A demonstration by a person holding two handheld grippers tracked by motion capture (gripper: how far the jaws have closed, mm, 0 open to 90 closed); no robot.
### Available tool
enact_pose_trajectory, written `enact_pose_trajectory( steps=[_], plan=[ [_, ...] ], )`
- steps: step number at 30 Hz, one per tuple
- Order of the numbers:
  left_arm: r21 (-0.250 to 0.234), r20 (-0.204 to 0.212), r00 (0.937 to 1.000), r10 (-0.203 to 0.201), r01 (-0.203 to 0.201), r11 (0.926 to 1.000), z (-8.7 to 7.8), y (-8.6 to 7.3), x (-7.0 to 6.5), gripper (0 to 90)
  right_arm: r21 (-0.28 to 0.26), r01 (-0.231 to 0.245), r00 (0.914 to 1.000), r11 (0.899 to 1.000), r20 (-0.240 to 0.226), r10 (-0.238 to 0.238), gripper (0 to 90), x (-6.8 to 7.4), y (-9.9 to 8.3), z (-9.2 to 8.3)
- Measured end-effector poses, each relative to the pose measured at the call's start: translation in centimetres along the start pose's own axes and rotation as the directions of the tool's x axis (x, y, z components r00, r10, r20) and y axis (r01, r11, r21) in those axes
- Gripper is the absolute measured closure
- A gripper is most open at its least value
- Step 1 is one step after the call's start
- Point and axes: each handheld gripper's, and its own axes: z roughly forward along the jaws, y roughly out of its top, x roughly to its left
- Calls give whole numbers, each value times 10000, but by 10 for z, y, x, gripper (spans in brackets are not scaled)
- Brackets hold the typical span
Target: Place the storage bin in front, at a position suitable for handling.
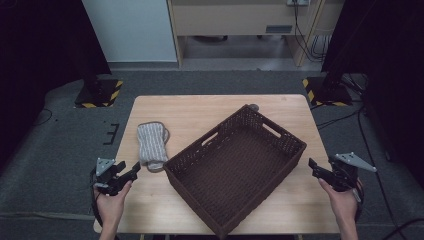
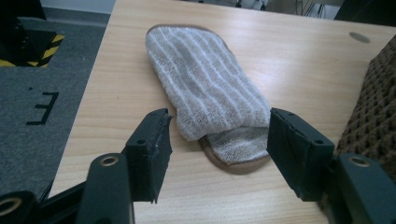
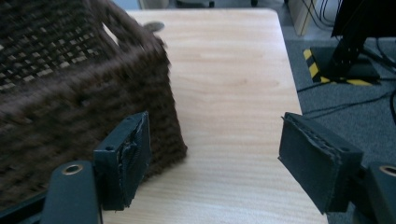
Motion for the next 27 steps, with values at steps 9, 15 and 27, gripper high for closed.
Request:
enact_pose_trajectory(
  steps=[9, 15, 27],
  plan=[
    [-308, 331, 9991, 253, -243, 9992, -10, 5, -9, 466, -534, 385, 9980, 9978, -483, -411, 263, 22, 19, -19],
    [-444, 630, 9972, 400, -372, 9983, -14, 10, -14, 508, -541, 663, 9929, 9963, -951, -712, 273, 40, 26, -22],
    [-694, 1637, 9794, 1180, -1079, 9917, -17, 27, -44, 554, -170, 848, 9812, 9963, -1724, -865, 286, 68, 26, -17]
  ],
)
